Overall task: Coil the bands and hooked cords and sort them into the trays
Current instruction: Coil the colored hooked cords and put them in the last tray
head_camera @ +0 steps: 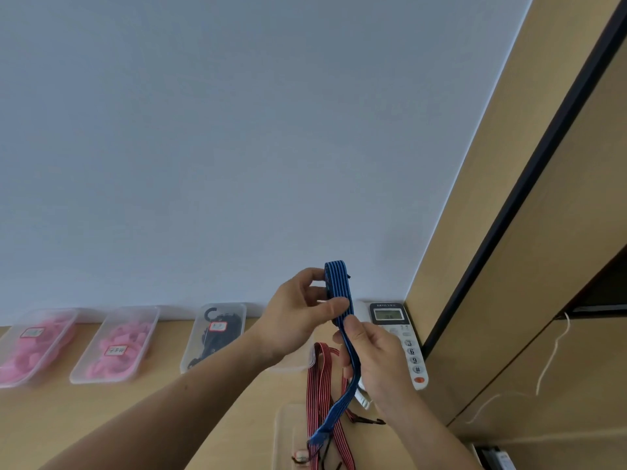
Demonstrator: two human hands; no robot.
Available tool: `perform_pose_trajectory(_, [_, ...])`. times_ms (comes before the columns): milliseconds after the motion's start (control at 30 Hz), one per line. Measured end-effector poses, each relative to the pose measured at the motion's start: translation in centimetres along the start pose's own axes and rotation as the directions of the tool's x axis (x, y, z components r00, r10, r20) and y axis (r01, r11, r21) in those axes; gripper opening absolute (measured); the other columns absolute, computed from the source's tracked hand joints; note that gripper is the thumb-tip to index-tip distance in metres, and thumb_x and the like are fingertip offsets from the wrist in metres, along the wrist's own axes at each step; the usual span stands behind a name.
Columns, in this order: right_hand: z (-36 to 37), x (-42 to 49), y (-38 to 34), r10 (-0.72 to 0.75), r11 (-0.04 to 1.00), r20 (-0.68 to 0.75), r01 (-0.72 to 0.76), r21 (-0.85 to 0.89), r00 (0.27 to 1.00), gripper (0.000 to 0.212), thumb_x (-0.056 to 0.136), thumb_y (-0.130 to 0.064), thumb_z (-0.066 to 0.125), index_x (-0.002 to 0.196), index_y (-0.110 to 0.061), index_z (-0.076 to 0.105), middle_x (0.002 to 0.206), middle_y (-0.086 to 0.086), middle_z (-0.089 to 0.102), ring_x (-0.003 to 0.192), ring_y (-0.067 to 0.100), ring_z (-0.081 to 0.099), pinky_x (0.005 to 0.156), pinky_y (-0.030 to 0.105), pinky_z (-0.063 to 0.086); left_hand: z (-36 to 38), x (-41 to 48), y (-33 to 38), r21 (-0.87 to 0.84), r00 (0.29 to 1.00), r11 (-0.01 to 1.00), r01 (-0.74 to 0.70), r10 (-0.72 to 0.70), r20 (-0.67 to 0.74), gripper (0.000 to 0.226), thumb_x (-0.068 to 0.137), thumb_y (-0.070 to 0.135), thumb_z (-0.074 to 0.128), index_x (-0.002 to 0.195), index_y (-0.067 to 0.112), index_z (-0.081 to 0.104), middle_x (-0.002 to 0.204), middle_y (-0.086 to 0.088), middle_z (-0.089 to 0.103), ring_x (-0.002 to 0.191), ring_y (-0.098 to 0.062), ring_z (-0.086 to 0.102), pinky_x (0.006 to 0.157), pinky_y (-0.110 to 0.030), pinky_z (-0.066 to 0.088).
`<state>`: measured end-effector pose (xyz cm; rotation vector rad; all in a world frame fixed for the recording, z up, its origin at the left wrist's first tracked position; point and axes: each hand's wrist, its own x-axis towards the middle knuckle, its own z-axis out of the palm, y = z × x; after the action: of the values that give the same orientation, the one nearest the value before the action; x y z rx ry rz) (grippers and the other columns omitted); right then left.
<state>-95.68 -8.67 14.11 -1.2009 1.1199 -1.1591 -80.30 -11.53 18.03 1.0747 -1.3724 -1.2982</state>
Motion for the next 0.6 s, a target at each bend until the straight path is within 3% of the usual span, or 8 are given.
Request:
perform_pose_trajectory(100, [-0.2,-0.1,-0.1,0.005,1.000,-0.005,-0.005,0.003,1.000,0.045,0.082,-0.052,0.057,0.072,-0.011,0.071,0.054,0.008,0.060,0.041,0.017,0.051,0.041,0.023,0.042,-0.1,0.2,-0.2,0.215,0.988,0.967,-0.133,0.146,-0.047,0.039,0.086,0.023,0.074,0.116,0.037,0.053,0.104,0.004,0.075,0.091,-0.008,0.072,0.079,-0.020,0.055])
perform_pose_trajectory(167, [-0.2,-0.2,-0.1,-0.003,1.000,0.010,0.003,-0.005,1.000,0.045,0.082,-0.055,0.056,0.073,-0.014,0.073,0.055,0.006,0.060,0.042,0.016,0.050,0.042,0.024,0.042,-0.3,0.0,-0.5,0.425,0.964,0.881,-0.207,0.258,-0.066,0.041,0.087,0.027,0.073,0.116,0.042,0.049,0.109,0.010,0.072,0.091,0.000,0.069,0.074,-0.013,0.052])
perform_pose_trajectory(300, [-0.3,-0.4,-0.3,-0.011,1.000,0.029,0.010,0.028,1.000,0.055,0.084,-0.067,0.055,0.077,-0.015,0.073,0.060,0.007,0.062,0.046,0.016,0.051,0.044,0.025,0.043,-0.1,-0.3,-1.7,0.733,0.868,0.569,-0.372,0.494,0.057,0.047,0.088,0.037,0.069,0.130,0.027,0.051,0.113,0.012,0.071,0.095,-0.003,0.068,0.076,-0.028,0.057])
perform_pose_trajectory(467, [-0.4,-0.6,-0.6,0.016,0.999,0.051,-0.018,0.047,0.999,0.070,0.074,-0.079,0.049,0.077,-0.013,0.074,0.059,0.010,0.062,0.044,0.018,0.051,0.043,0.024,0.042,-0.4,-0.3,-2.1,0.821,0.629,0.158,-0.549,0.725,0.280,0.037,0.089,0.028,0.066,0.122,0.020,0.052,0.106,0.004,0.074,0.081,-0.015,0.072,0.060,-0.026,0.056])
perform_pose_trajectory(533, [-0.4,-0.6,-0.6,0.013,0.998,0.062,-0.017,0.054,0.998,0.073,0.074,-0.080,0.049,0.079,-0.011,0.074,0.061,0.012,0.062,0.046,0.019,0.051,0.044,0.026,0.042,-0.6,-0.1,-2.5,0.813,0.550,0.030,-0.582,0.751,0.366,0.036,0.092,0.025,0.065,0.123,0.016,0.052,0.114,-0.004,0.073,0.086,-0.019,0.073,0.063,-0.031,0.059])
perform_pose_trajectory(600, [-0.3,-0.6,-0.8,0.011,0.998,0.066,-0.015,0.062,0.998,0.074,0.072,-0.081,0.051,0.079,-0.010,0.073,0.064,0.015,0.063,0.047,0.020,0.051,0.045,0.026,0.042,-1.1,0.1,-3.0,0.799,0.514,-0.062,-0.599,0.735,0.442,0.038,0.093,0.020,0.067,0.126,0.013,0.052,0.122,-0.011,0.069,0.097,-0.025,0.071,0.073,-0.036,0.060])
